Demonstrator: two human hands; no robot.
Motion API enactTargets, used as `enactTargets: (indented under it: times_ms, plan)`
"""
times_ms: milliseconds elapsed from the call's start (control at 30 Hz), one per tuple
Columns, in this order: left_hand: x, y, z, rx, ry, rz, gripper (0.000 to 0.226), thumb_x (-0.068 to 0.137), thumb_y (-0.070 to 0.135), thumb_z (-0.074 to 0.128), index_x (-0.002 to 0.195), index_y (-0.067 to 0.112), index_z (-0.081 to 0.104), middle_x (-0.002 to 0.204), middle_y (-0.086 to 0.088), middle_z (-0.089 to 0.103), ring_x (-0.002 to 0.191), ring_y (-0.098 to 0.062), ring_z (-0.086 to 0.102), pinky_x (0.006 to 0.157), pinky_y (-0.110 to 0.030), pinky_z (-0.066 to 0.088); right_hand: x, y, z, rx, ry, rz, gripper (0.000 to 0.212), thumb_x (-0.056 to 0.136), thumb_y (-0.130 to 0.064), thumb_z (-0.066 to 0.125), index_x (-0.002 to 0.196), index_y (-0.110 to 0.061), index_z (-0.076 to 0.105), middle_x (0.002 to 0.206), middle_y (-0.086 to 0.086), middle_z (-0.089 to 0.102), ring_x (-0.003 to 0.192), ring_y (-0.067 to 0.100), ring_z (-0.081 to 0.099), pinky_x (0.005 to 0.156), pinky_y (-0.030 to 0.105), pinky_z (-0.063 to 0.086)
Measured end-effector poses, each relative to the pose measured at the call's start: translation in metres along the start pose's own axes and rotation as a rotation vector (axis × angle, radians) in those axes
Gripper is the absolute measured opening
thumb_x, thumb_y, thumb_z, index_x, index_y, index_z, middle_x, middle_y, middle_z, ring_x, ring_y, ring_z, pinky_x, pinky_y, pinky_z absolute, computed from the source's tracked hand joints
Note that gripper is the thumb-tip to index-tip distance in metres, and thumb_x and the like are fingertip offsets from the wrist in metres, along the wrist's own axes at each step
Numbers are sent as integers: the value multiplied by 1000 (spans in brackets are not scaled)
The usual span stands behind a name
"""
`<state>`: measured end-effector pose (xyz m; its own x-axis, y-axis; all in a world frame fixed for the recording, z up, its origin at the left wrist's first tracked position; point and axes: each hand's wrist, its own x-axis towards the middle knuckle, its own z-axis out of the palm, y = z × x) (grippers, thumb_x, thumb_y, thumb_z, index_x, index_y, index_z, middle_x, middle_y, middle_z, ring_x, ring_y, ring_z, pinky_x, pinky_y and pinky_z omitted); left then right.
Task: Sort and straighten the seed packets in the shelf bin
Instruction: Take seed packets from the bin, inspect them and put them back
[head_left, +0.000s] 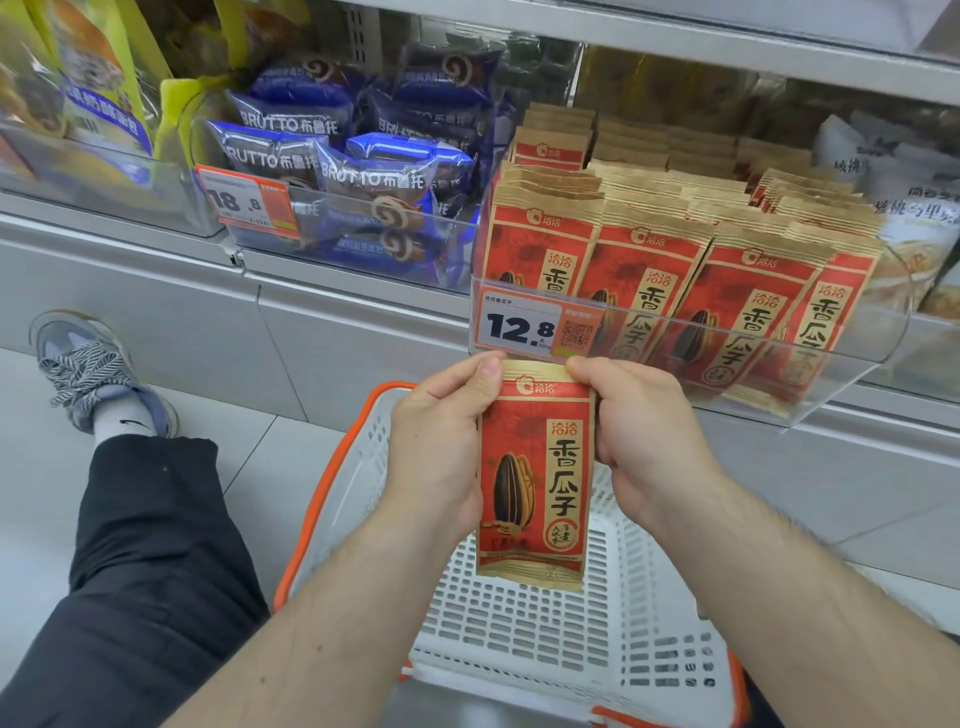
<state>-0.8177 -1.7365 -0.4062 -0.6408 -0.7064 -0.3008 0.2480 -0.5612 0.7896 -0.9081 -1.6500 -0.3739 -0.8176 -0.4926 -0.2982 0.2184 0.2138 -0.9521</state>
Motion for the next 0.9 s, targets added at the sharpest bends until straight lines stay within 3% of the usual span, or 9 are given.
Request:
enactTargets:
  times_ms: [133,267,400,467,600,700,900]
  plan:
    - [3,4,-2,5,5,-19,24,96,15,60,113,2,70,98,-20,75,80,-29,75,65,-39,61,-1,-2,-3,-37,-72,-43,33,100,-25,55,72,-9,59,45,-5,47,36,5,38,42,15,33]
    - [4,11,-5,-38,9,-60,22,98,18,58,109,3,71,100,-21,75,82,-31,75,68,-45,63,3,-4,-10,-290,-234,-120,47,102,-39,47,80,-2,65,64,4,61,44,10,40,44,15,35]
    - [7,19,-7,-35,-15,-80,28,101,23,54,114,3,69,101,-20,75,83,-31,75,67,-44,63,7,-2,-15,-464,-334,-119,49,101,-36,51,84,8,66,76,11,73,50,13,51,52,24,43]
    - [8,18,-9,12,-32,-76,31,99,27,56,117,5,70,106,-19,75,93,-34,74,79,-47,62,8,-1,-16,-472,-311,-149,48,101,-32,53,81,11,64,71,15,71,49,15,52,51,26,44]
    - [5,11,-11,99,-82,-116,29,98,31,57,114,11,72,108,-19,74,107,-42,69,98,-62,51,9,-1,-15,-373,-234,-199,46,101,-27,53,66,0,63,53,0,64,43,14,46,45,20,39]
    - [2,11,-12,105,-93,-114,27,99,27,56,112,10,73,106,-18,75,105,-40,70,95,-58,54,9,-1,-16,-332,-245,-192,45,102,-28,52,66,-3,65,54,0,64,44,14,45,46,21,39]
    - [6,20,-14,12,-60,-122,27,100,24,56,114,6,70,104,-21,75,84,-33,74,75,-48,62,12,-6,-28,-485,-488,-66,36,95,-35,60,87,-2,71,71,2,71,58,15,54,57,29,35]
